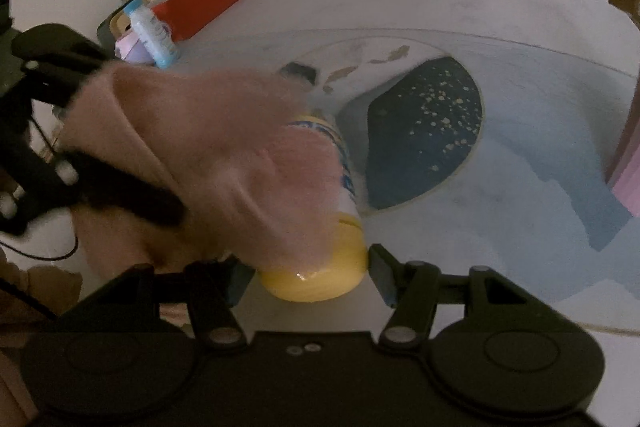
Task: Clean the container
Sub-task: 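Rub the towel over the bottle with the left tool while the right tool holds it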
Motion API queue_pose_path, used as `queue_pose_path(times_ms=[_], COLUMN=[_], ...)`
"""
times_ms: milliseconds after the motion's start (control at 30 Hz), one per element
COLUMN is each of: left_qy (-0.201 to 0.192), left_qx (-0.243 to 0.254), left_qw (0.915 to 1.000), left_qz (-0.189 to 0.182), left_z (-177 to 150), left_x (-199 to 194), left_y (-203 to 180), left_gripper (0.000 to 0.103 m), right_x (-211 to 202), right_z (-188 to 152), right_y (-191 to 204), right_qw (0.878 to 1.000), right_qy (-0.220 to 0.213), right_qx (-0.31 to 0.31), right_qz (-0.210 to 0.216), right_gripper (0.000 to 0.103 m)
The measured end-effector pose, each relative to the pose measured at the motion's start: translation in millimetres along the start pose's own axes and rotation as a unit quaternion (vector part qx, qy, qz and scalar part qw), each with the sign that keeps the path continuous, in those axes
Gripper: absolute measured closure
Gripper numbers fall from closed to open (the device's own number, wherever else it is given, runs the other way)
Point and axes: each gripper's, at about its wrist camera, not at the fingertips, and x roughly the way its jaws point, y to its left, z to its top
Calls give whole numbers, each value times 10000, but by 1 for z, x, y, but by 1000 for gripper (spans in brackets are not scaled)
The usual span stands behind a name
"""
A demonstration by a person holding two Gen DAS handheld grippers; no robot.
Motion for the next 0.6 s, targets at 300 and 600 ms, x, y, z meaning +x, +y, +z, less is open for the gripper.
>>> queue_pose_path(times_ms=[300, 600], left_qy=[221, 122], left_qx=[-150, -662], left_qw=[9994, 9955], left_qz=[224, 669], left_z=[-2, -5], left_x=[18, 12], left_y=[17, 59], left_gripper=[83, 84], right_x=[1, 1], right_z=[0, 2], right_y=[8, 4], right_qw=[9990, 9990], right_qy=[118, 107], right_qx=[-426, -427], right_qz=[-98, -123], right_gripper=[42, 42])
